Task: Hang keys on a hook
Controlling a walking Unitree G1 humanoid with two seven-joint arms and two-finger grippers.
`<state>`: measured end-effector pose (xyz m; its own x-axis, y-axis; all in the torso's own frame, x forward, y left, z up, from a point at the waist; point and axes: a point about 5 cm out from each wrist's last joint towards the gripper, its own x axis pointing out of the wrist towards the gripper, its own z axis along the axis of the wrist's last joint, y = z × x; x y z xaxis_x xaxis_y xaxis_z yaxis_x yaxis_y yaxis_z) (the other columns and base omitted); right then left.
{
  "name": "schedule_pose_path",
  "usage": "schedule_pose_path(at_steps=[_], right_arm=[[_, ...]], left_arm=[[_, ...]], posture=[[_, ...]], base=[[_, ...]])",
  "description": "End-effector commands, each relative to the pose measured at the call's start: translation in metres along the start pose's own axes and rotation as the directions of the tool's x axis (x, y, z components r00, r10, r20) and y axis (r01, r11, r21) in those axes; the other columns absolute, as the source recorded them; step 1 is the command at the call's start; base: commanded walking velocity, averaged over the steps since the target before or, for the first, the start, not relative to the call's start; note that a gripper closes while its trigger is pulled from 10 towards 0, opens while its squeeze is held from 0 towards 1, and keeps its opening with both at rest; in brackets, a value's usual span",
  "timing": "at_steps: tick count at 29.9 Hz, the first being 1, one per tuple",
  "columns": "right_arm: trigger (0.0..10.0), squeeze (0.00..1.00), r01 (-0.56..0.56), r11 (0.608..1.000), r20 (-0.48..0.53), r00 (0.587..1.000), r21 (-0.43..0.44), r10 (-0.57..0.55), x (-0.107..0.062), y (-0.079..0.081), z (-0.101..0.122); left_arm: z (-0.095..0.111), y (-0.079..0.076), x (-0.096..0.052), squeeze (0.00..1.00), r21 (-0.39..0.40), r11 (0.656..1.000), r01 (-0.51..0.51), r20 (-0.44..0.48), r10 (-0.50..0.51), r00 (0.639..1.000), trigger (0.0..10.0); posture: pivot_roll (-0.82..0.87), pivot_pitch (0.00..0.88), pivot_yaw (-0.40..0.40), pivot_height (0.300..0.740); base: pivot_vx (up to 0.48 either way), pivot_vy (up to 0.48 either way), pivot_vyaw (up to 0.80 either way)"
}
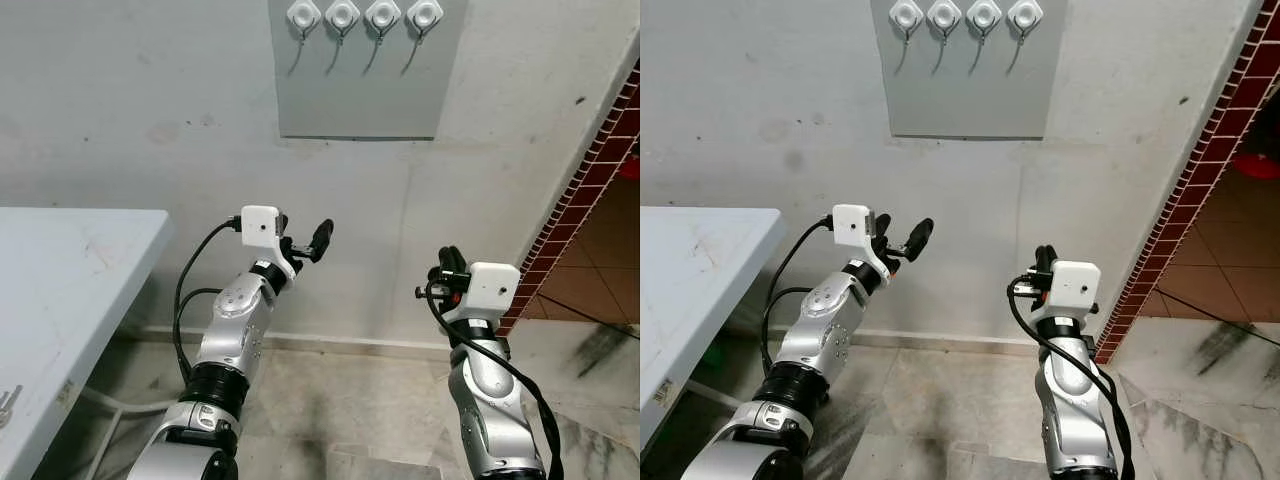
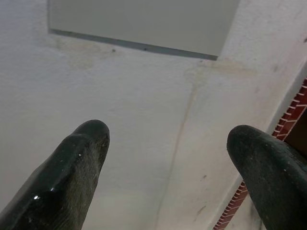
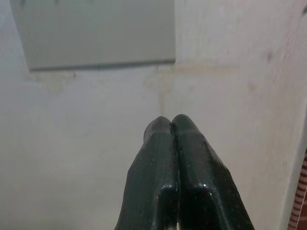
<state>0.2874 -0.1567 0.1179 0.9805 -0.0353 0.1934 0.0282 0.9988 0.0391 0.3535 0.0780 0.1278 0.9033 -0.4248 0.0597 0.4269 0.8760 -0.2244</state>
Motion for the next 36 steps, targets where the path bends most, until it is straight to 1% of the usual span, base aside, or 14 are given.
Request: schedule_pose_path(at_steps=[1,3,5,6,7,9,12,13,15,16,20,26,30,36], right_arm=[[10.0,0.00,0.003,1.000,0.058,0.998,0.007,-0.004,0.004,-0.001,0.012],[10.0,0.00,0.001,1.000,0.081,0.997,0.018,-0.002,0.004,-0.002,0.017],[10.0,0.00,-0.014,0.999,0.117,0.993,0.031,0.011,0.000,-0.002,0.023],[10.0,0.00,-0.016,1.000,0.133,0.991,0.021,0.013,-0.007,-0.004,0.026],[10.0,0.00,-0.015,1.000,0.134,0.991,0.017,0.012,-0.009,-0.004,0.026],[10.0,0.00,-0.029,0.999,0.123,0.992,0.041,0.024,-0.019,-0.005,0.025],[10.0,0.00,-0.033,0.999,0.107,0.994,0.042,0.028,-0.025,-0.005,0.024],[10.0,0.00,-0.032,0.998,0.096,0.995,0.058,0.026,-0.030,-0.004,0.023],[10.0,0.00,-0.029,0.998,0.081,0.996,0.049,0.025,-0.033,-0.004,0.022],[10.0,0.00,-0.028,0.998,0.074,0.997,0.061,0.023,-0.034,-0.003,0.020],[10.0,0.00,-0.025,0.997,0.073,0.997,0.067,0.020,-0.033,-0.003,0.020],[10.0,0.00,-0.024,0.997,0.087,0.996,0.069,0.018,-0.029,-0.006,0.028],[10.0,0.00,-0.026,0.998,0.082,0.996,0.058,0.021,-0.025,-0.008,0.028],[10.0,0.00,-0.033,0.998,0.076,0.997,0.057,0.029,-0.024,-0.008,0.027]], left_arm=[[0.012,0.000,0.003,0.00,0.037,0.999,0.014,0.040,-0.015,0.999,10.0],[0.014,-0.001,0.002,0.00,0.040,0.999,0.016,0.056,-0.019,0.998,10.0],[0.017,-0.001,-0.004,0.00,0.058,0.998,0.024,0.097,-0.030,0.995,10.0],[0.017,-0.002,-0.013,0.00,0.063,0.997,0.038,0.129,-0.046,0.991,10.0],[0.016,-0.002,-0.015,0.00,0.063,0.997,0.040,0.133,-0.048,0.990,10.0],[0.014,-0.002,-0.029,0.00,0.038,0.999,0.032,0.161,-0.038,0.986,10.0],[0.012,-0.003,-0.036,0.00,0.030,0.999,0.030,0.165,-0.035,0.986,10.0],[0.008,-0.005,-0.044,0.00,-0.007,1.000,0.030,0.159,-0.029,0.987,10.0],[0.005,-0.005,-0.052,0.00,-0.017,1.000,0.018,0.154,-0.016,0.988,10.0],[-0.002,-0.002,-0.055,0.00,-0.016,1.000,-0.011,0.114,0.013,0.993,10.0],[-0.005,0.000,-0.055,0.00,-0.016,0.999,-0.028,0.086,0.030,0.996,10.0],[0.002,0.003,-0.060,0.00,-0.018,0.999,-0.042,0.088,0.044,0.995,10.0],[0.006,0.009,-0.060,0.00,0.000,0.998,-0.065,0.100,0.065,0.993,10.0],[0.008,0.012,-0.058,0.00,-0.011,0.996,-0.086,0.093,0.087,0.992,10.0]], posture=[[-0.14,0.000,0.065,0.740],[-0.14,0.000,0.061,0.740],[-0.13,0.000,0.057,0.740],[-0.13,0.000,0.051,0.740],[-0.13,0.000,0.051,0.740],[-0.11,0.000,0.038,0.740],[-0.11,0.000,0.036,0.740],[-0.10,0.000,0.024,0.740],[-0.08,0.000,0.015,0.740],[-0.08,0.000,0.009,0.740],[-0.07,0.000,0.005,0.740],[-0.06,0.000,-0.004,0.740],[-0.05,0.000,-0.012,0.740],[-0.05,0.000,-0.018,0.740]], base=[[0.000,0.000,0.00],[0.000,0.000,0.00],[0.000,0.000,0.00],[0.000,0.000,0.00],[0.000,0.000,0.00],[0.000,0.000,0.00],[0.000,0.000,0.00],[0.000,0.000,0.00],[0.000,0.000,0.00],[0.000,0.000,0.00],[0.000,0.000,0.00],[0.172,0.000,0.00],[0.424,0.000,0.00],[0.480,0.000,0.00]])
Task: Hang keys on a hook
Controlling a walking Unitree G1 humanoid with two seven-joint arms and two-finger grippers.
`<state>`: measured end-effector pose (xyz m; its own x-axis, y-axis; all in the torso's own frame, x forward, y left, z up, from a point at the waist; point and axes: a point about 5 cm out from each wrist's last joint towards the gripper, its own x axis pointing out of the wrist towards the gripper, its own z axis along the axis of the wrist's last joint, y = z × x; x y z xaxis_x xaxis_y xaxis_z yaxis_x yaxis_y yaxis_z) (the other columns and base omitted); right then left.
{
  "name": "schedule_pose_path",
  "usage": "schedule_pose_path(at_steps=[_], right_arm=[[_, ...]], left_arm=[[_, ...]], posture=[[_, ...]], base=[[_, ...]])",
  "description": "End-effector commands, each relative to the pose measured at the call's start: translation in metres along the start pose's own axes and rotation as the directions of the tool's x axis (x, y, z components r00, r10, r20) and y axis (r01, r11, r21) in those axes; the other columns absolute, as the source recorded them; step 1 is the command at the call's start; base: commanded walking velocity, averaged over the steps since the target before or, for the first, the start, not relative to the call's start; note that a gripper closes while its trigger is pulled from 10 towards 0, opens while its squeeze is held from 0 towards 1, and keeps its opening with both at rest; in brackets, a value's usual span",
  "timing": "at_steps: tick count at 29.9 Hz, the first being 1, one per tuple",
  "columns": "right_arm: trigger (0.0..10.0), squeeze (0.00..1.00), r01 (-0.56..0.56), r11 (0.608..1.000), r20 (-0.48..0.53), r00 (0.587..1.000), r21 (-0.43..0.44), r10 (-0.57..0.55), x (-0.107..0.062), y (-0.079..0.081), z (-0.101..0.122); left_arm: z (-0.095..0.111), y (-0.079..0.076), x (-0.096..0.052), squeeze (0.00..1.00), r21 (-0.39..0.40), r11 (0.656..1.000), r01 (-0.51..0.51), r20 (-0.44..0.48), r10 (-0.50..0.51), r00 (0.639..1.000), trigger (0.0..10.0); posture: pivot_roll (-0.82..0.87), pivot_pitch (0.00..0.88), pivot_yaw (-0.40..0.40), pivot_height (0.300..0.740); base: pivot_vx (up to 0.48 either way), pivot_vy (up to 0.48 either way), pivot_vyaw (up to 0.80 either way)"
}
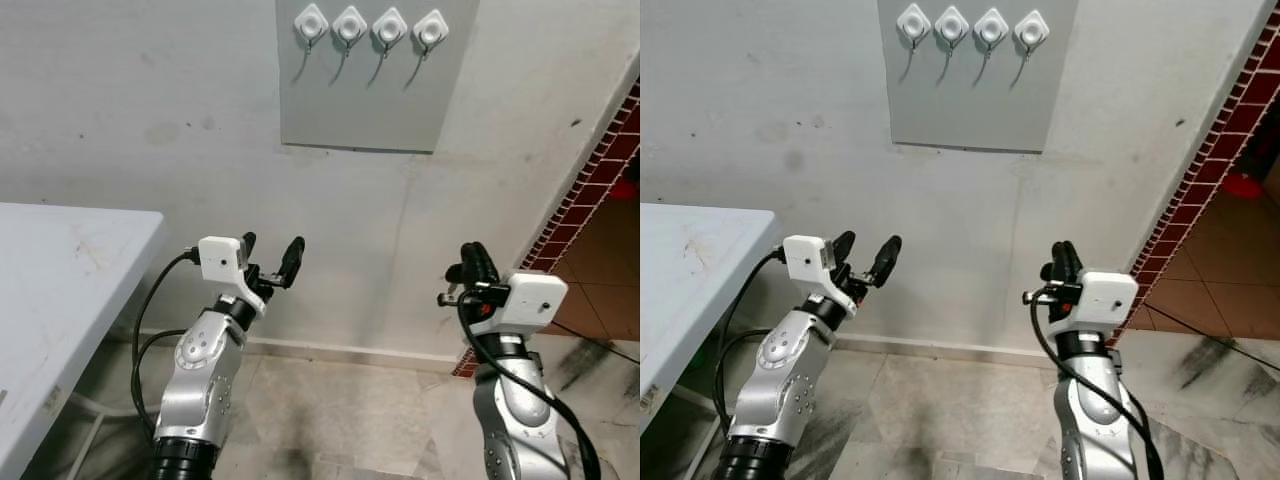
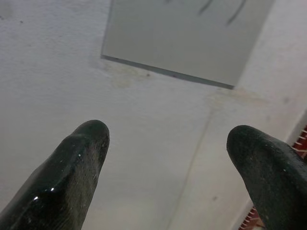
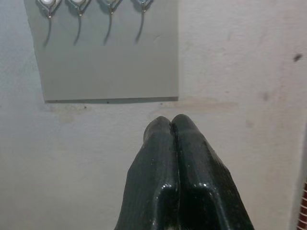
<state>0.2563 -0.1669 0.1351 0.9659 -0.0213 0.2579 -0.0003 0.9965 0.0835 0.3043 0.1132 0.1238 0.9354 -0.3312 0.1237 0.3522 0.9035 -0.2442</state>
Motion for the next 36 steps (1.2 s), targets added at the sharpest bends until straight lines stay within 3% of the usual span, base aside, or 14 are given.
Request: schedule_pose_path(at_steps=[1,22,30,36], right_arm=[[10.0,0.00,-0.015,1.000,0.008,1.000,0.006,0.015,0.004,0.003,0.003],[10.0,0.00,-0.018,1.000,-0.001,1.000,0.005,0.018,0.001,0.004,0.001],[10.0,0.00,-0.029,1.000,-0.010,1.000,0.007,0.029,0.001,0.005,0.000],[10.0,0.00,-0.074,0.997,-0.004,0.997,0.015,0.074,0.007,0.007,0.002]], left_arm=[[0.006,0.002,0.003,0.00,0.005,1.000,-0.006,0.007,0.006,1.000,10.0],[0.003,-0.004,0.006,0.00,-0.004,1.000,0.013,-0.011,-0.013,1.000,10.0],[0.005,-0.011,0.009,0.00,0.003,1.000,0.029,-0.001,-0.029,1.000,10.0],[0.011,-0.019,0.013,0.00,0.078,0.992,0.102,-0.001,-0.102,0.995,10.0]], posture=[[-0.05,0.000,-0.018,0.740],[-0.07,0.000,-0.015,0.740],[-0.07,0.000,-0.017,0.740],[-0.06,0.000,-0.018,0.740]], base=[[0.480,0.000,0.00],[0.480,0.000,0.00],[0.037,0.000,0.00],[0.000,0.000,0.00]])
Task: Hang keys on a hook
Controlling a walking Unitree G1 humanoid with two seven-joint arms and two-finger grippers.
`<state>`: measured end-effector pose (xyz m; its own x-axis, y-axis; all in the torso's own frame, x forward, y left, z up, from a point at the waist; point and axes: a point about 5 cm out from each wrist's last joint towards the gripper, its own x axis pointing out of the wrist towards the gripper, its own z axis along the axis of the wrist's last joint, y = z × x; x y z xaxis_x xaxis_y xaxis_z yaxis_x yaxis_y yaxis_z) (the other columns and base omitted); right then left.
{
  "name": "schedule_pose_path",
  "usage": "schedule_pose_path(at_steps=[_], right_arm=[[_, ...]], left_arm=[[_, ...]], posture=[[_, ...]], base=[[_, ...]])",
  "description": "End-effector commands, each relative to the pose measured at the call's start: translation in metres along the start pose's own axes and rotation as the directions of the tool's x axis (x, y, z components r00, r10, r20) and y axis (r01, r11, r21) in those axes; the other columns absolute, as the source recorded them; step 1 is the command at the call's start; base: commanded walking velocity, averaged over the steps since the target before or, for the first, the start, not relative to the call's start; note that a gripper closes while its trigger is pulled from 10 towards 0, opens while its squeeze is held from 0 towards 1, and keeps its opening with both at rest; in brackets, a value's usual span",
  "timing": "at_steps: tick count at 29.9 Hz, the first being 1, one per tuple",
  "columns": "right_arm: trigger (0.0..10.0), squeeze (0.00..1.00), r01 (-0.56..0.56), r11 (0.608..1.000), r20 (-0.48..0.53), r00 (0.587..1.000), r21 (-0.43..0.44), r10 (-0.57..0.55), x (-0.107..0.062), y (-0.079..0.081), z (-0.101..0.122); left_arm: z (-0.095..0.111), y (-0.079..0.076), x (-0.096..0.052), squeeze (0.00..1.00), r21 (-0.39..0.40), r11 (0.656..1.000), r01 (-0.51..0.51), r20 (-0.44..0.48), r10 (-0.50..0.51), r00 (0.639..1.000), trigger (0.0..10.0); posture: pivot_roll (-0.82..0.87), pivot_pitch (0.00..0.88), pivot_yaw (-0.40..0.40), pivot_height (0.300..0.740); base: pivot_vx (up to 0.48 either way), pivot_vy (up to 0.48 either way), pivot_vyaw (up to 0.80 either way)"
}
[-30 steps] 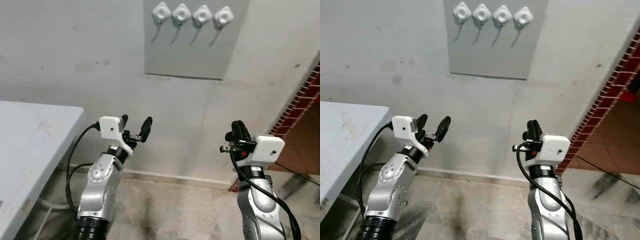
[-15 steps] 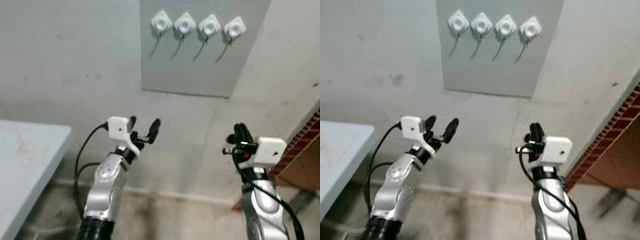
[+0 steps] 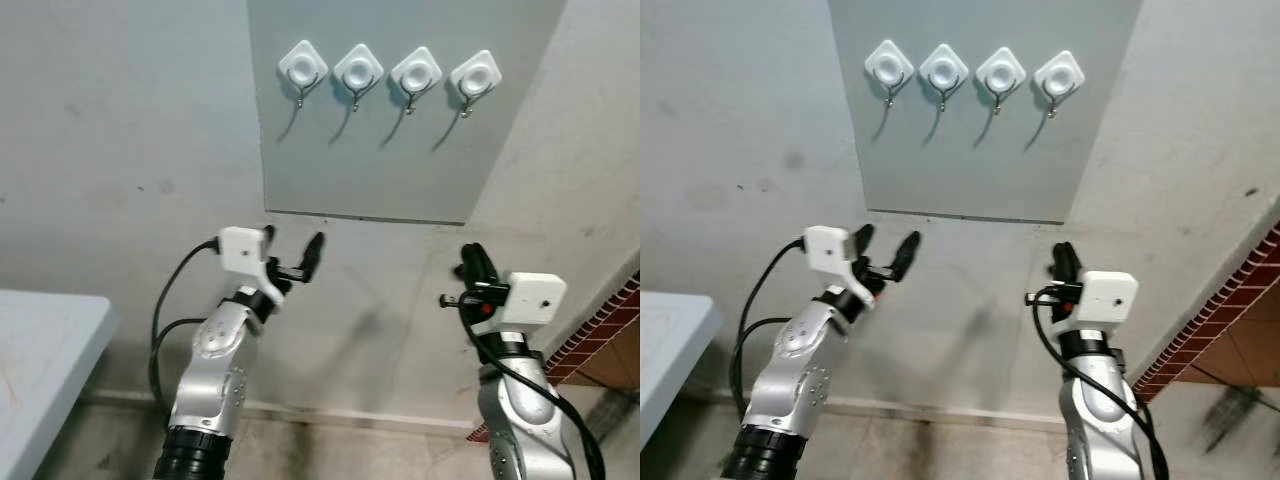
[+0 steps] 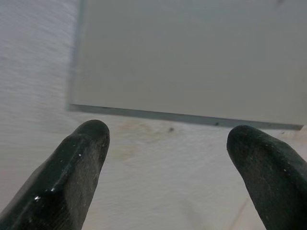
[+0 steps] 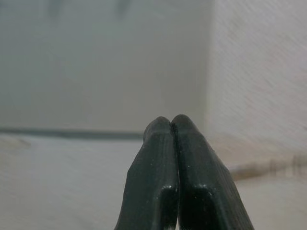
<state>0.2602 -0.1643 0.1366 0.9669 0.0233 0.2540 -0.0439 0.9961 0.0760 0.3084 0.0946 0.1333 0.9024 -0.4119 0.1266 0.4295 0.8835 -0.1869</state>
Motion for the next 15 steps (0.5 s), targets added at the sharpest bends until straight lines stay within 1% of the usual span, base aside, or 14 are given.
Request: schedule_pose_path(at_steps=[1,2,4,7,10,11,12,15], right_arm=[[10.0,0.00,-0.041,0.999,0.008,0.999,0.008,0.040,0.005,0.005,0.003],[10.0,0.00,-0.053,0.999,0.009,0.999,0.013,0.052,0.007,0.006,0.004],[10.0,0.00,-0.075,0.997,0.015,0.997,0.011,0.074,0.010,0.007,0.006],[10.0,0.00,-0.115,0.993,0.034,0.993,0.011,0.114,0.015,0.010,0.010],[10.0,0.00,-0.176,0.984,0.052,0.983,0.020,0.175,0.021,0.017,0.015],[10.0,0.00,-0.176,0.984,0.052,0.983,0.020,0.175,0.021,0.017,0.015],[10.0,0.00,-0.215,0.976,0.062,0.975,0.031,0.212,0.026,0.021,0.018],[10.0,0.00,-0.256,0.966,0.073,0.965,0.033,0.253,0.034,0.028,0.023]], left_arm=[[0.009,-0.003,0.002,0.00,0.051,0.998,0.036,0.021,-0.037,0.999,10.0],[0.010,-0.005,0.002,0.00,0.065,0.996,0.052,0.026,-0.054,0.998,10.0],[0.011,-0.009,0.002,0.00,0.064,0.995,0.070,0.029,-0.072,0.997,10.0],[0.018,-0.016,0.004,0.00,0.103,0.987,0.122,0.042,-0.127,0.991,10.0],[0.029,-0.025,0.007,0.00,0.105,0.980,0.169,0.072,-0.177,0.982,10.0],[0.029,-0.025,0.007,0.00,0.105,0.980,0.169,0.072,-0.177,0.982,10.0],[0.034,-0.031,0.009,0.00,0.112,0.974,0.199,0.085,-0.209,0.974,10.0],[0.042,-0.039,0.012,0.00,0.122,0.963,0.241,0.098,-0.253,0.962,10.0]], posture=[[-0.06,0.000,-0.017,0.740],[-0.06,0.000,-0.017,0.740],[-0.06,0.000,-0.017,0.740],[-0.06,0.000,-0.018,0.740],[-0.05,0.000,-0.021,0.740],[-0.05,0.000,-0.021,0.740],[-0.05,0.000,-0.022,0.740],[-0.06,0.000,-0.023,0.740]], base=[[0.000,0.000,0.00],[0.000,0.000,0.00],[0.000,0.000,0.00],[0.000,0.000,0.00],[0.000,0.000,0.00],[0.000,0.000,0.00],[0.000,0.000,0.00],[0.000,0.000,0.00]])
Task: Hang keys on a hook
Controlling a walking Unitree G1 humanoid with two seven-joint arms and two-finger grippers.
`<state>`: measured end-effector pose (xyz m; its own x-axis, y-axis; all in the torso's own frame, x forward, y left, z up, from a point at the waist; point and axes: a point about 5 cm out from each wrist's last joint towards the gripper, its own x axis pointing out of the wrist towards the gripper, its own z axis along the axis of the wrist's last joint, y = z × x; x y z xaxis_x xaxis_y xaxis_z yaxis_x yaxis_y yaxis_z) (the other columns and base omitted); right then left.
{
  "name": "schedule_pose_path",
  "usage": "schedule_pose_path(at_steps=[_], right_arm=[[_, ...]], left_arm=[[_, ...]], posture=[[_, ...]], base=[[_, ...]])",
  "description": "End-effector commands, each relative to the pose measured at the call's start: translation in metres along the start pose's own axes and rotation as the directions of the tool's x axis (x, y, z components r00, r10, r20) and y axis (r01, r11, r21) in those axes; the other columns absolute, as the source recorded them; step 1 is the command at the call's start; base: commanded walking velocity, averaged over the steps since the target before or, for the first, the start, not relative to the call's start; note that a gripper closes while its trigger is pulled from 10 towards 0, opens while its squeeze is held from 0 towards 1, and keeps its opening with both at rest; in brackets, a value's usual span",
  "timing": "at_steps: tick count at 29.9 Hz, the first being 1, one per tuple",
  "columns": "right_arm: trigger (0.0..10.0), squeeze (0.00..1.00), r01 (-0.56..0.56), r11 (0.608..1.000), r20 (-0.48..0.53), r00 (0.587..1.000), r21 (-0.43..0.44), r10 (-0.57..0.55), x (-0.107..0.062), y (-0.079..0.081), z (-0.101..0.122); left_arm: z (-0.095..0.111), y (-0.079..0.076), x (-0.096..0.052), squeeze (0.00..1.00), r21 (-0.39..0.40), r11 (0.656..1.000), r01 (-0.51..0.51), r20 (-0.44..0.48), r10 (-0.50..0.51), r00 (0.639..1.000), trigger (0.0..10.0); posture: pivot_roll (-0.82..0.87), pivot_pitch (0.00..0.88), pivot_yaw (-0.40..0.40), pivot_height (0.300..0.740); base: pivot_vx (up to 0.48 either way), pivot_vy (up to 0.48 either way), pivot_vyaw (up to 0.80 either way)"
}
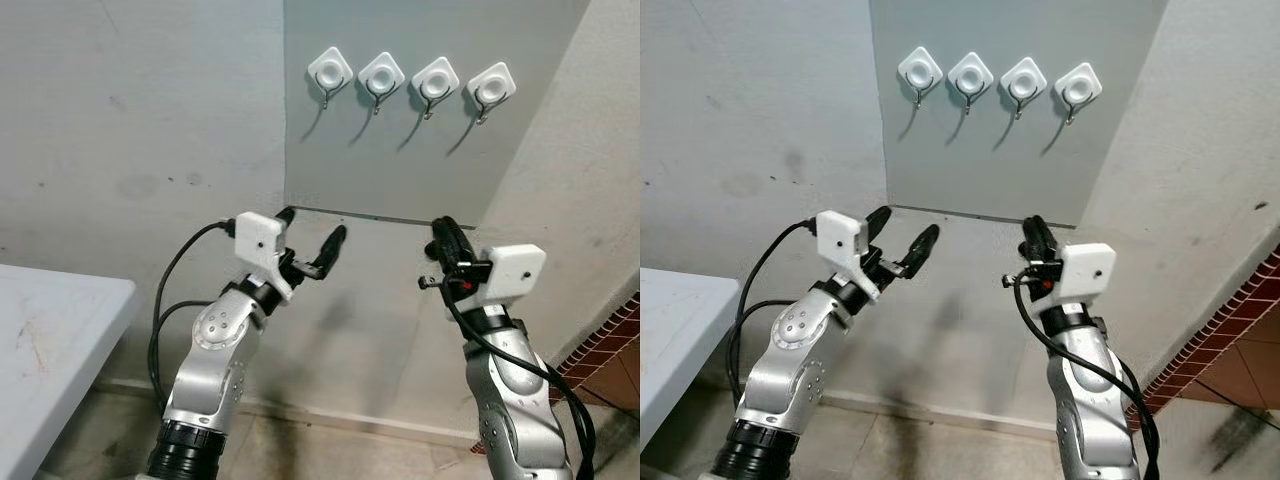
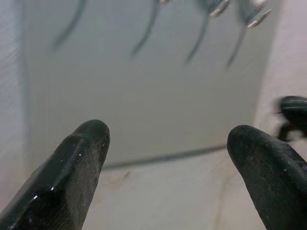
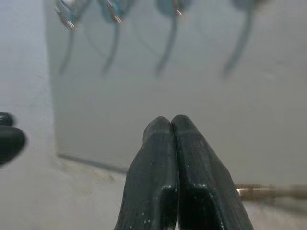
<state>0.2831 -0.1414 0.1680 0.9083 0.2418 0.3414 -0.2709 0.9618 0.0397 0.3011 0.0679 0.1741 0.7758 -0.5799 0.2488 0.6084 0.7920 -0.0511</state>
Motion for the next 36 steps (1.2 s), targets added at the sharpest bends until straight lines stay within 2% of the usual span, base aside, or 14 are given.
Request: schedule_pose_path(at_steps=[1,12,24,30,36], right_arm=[[10.0,0.00,-0.040,0.999,0.001,0.999,0.021,0.040,0.006,0.005,0.003],[10.0,0.00,-0.161,0.980,0.101,0.984,0.116,0.150,0.023,0.025,0.026],[10.0,0.00,-0.255,0.939,0.215,0.954,0.232,0.207,0.036,0.031,0.051],[10.0,0.00,-0.276,0.913,0.277,0.941,0.301,0.193,0.042,0.030,0.063],[10.0,0.00,-0.286,0.902,0.310,0.933,0.324,0.185,0.049,0.030,0.070]], left_arm=[[0.008,-0.006,0.005,0.00,0.013,0.999,0.040,0.016,-0.040,0.999,10.0],[0.019,-0.021,0.012,0.00,0.004,0.994,0.110,0.033,-0.110,0.993,10.0],[0.026,-0.026,0.016,0.00,0.009,0.990,0.143,0.047,-0.143,0.989,10.0],[0.028,-0.027,0.017,0.00,0.009,0.989,0.151,0.051,-0.151,0.987,10.0],[0.030,-0.028,0.019,0.00,0.008,0.987,0.158,0.056,-0.158,0.986,10.0]], posture=[[-0.05,0.000,-0.025,0.740],[-0.06,0.000,-0.023,0.740],[-0.06,0.000,-0.022,0.740],[-0.06,0.000,-0.022,0.740],[-0.06,0.000,-0.019,0.740]], base=[[0.000,0.000,0.00],[0.000,0.000,0.00],[0.000,0.000,0.00],[0.000,0.000,0.00],[0.000,0.000,0.00]])
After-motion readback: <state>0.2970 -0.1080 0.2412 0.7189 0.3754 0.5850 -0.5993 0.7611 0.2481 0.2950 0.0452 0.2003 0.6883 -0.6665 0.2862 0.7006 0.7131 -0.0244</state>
